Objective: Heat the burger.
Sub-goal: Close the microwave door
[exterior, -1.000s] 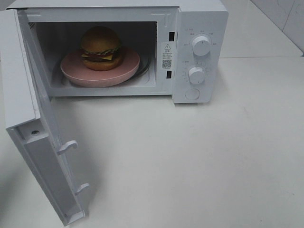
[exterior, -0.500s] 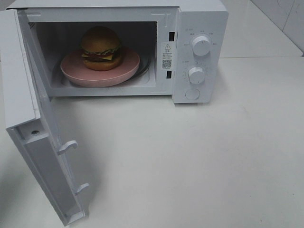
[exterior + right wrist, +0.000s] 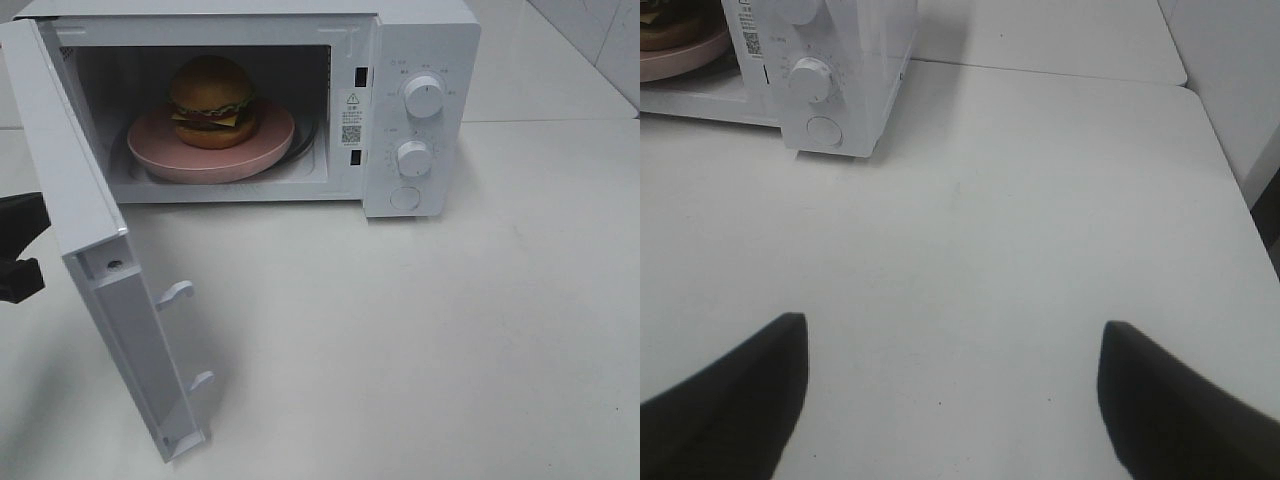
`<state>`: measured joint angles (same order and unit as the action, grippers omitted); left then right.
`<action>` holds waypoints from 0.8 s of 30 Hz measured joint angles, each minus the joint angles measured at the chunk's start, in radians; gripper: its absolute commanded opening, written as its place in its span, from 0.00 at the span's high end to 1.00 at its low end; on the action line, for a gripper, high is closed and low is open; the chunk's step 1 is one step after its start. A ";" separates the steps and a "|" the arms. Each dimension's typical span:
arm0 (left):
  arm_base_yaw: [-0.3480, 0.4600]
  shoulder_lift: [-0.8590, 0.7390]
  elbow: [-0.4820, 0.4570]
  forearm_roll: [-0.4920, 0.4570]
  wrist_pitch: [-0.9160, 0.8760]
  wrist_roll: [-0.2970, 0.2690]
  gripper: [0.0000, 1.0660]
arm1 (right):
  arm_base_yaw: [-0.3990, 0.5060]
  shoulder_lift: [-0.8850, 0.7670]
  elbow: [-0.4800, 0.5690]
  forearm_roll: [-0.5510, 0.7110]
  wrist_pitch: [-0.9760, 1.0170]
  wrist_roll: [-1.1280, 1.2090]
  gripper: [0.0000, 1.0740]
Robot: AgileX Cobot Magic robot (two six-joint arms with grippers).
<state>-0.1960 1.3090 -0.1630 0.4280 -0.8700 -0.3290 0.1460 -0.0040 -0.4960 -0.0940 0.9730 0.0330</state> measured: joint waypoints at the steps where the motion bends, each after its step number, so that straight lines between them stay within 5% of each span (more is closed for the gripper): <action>1: 0.000 0.000 0.000 0.000 0.000 0.000 1.00 | 0.000 0.000 0.000 0.000 0.000 0.000 0.30; 3: -0.061 0.034 -0.001 -0.097 -0.002 0.049 1.00 | 0.000 0.000 0.000 0.000 0.000 0.000 0.30; 7: -0.096 0.057 -0.004 -0.140 -0.014 0.070 1.00 | 0.000 0.000 0.000 0.000 0.000 0.000 0.30; 24: -0.299 0.249 -0.198 -0.341 -0.026 0.104 1.00 | 0.000 0.000 0.000 0.000 0.000 0.000 0.30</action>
<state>-0.4950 1.5580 -0.3610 0.0870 -0.8960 -0.2250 0.1460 -0.0040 -0.4960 -0.0940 0.9730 0.0330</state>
